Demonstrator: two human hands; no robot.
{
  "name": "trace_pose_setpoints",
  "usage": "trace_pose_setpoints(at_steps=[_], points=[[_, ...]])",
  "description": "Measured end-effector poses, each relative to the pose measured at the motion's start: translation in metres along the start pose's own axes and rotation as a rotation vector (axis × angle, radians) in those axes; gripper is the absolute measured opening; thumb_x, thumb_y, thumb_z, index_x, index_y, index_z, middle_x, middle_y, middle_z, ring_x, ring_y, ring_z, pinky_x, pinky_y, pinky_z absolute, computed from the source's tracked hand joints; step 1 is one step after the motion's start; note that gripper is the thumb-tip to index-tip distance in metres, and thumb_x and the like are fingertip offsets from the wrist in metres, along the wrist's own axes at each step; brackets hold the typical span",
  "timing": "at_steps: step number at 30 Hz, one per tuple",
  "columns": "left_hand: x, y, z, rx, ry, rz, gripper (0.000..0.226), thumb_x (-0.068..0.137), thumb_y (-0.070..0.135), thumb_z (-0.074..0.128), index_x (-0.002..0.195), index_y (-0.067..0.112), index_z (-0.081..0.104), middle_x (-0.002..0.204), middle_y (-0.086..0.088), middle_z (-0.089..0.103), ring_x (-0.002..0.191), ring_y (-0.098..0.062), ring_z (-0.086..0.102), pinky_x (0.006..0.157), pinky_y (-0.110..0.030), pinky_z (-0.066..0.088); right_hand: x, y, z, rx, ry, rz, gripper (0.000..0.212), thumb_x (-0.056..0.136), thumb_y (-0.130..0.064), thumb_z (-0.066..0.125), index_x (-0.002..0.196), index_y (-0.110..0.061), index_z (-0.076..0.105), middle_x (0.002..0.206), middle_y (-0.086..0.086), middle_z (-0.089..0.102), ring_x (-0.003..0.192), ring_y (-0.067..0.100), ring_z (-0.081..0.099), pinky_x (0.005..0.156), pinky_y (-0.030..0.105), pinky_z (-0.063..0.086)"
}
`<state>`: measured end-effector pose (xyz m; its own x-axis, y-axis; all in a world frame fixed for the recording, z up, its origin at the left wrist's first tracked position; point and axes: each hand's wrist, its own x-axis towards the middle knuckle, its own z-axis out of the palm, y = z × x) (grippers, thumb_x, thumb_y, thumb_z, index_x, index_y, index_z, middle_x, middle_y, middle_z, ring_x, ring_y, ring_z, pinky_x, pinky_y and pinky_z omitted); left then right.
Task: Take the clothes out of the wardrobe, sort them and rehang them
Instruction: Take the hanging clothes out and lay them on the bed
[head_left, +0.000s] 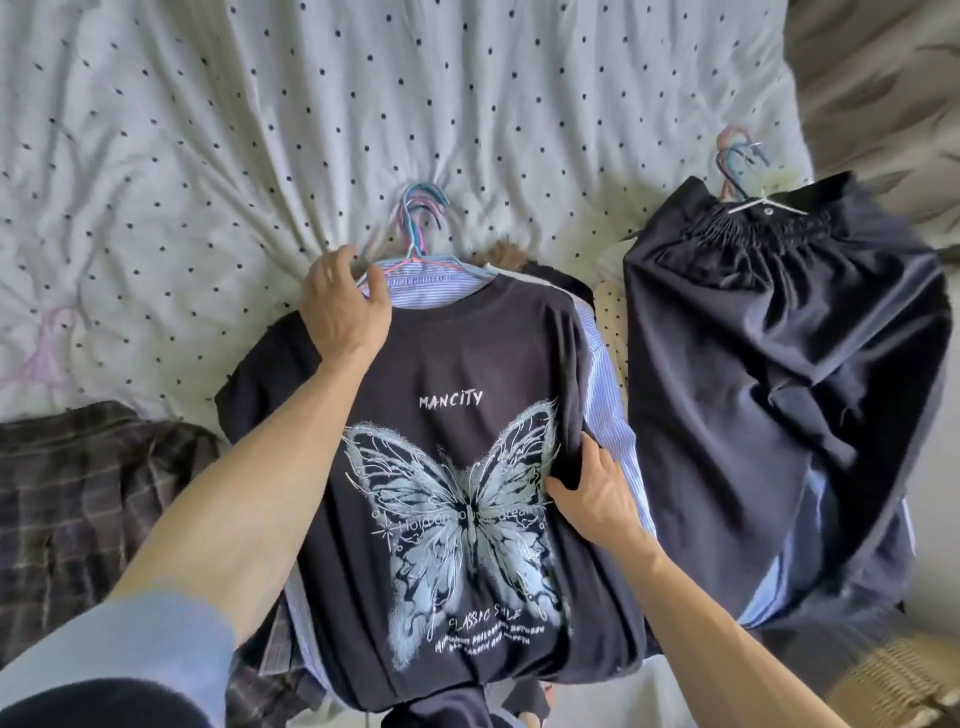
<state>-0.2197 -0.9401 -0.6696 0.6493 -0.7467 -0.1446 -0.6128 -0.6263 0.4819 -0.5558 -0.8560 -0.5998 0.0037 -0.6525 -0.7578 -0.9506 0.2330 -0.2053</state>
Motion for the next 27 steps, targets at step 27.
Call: trace_pose_setpoints(at_steps=[27], points=[[-0.291,-0.058,-0.125,0.344,-1.019,-0.340,0.071,0.098,0.043,0.043,0.159,0.018,0.015,0.157,-0.011,0.036,0.137,-0.031,0.043,0.111,-0.036,0.039,-0.165,0.075,-0.006,-0.044,-0.157,-0.013,0.036,0.094,-0.038,0.050,0.124,-0.021,0.056,0.126,0.007,0.063,0.120,0.029,0.056,0.093,0.031,0.043]])
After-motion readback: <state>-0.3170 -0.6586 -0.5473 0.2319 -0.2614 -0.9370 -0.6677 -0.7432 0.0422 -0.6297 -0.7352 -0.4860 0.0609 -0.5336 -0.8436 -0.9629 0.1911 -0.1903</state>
